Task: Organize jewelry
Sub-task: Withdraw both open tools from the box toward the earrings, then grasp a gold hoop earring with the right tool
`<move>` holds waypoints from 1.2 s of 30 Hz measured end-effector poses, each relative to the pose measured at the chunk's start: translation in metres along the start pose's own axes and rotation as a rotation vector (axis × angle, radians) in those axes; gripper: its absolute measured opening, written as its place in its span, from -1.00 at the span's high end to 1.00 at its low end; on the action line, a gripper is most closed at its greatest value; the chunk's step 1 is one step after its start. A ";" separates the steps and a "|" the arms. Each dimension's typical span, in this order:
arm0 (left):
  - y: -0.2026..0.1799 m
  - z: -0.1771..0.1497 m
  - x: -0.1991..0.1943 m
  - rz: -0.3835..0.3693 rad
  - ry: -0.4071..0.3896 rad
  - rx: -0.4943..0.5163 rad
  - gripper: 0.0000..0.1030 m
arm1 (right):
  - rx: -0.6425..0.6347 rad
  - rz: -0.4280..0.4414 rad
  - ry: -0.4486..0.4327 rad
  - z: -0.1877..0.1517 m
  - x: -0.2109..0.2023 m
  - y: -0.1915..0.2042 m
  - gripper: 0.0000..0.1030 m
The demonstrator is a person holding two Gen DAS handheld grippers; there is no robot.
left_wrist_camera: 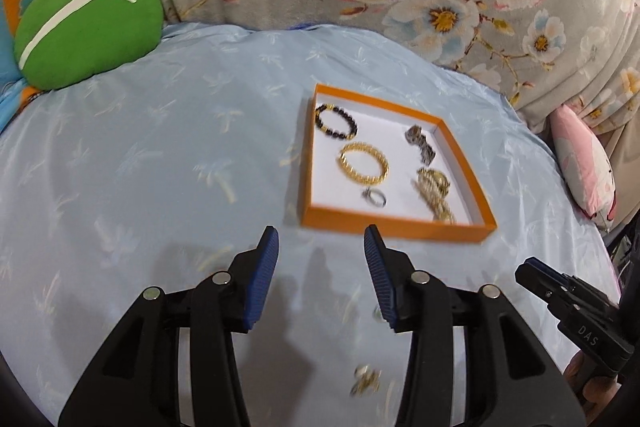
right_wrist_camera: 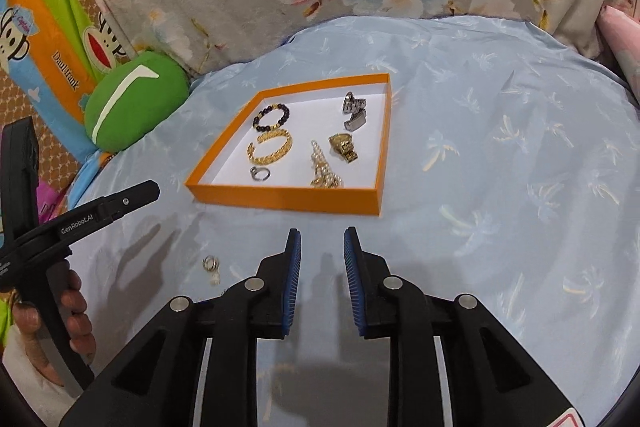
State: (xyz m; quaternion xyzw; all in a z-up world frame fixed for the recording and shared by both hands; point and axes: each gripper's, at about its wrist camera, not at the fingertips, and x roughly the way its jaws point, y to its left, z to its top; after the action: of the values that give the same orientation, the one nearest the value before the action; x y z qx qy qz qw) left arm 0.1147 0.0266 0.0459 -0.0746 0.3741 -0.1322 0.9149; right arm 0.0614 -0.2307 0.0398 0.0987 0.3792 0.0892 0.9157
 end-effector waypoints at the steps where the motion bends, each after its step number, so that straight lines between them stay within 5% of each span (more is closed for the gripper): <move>1: 0.001 -0.007 -0.004 0.001 0.008 0.002 0.17 | -0.005 0.004 0.008 -0.006 -0.001 0.002 0.57; 16: -0.022 -0.073 -0.023 -0.032 0.107 0.052 0.17 | -0.039 0.066 0.093 -0.043 0.003 0.040 0.57; 36: -0.030 -0.079 -0.004 -0.008 0.127 0.092 0.18 | -0.028 0.030 0.119 -0.033 0.023 0.035 0.57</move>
State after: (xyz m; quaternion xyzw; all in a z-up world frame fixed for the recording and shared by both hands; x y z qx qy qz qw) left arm 0.0506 -0.0033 -0.0002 -0.0252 0.4246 -0.1572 0.8913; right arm 0.0506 -0.1877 0.0099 0.0858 0.4301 0.1138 0.8915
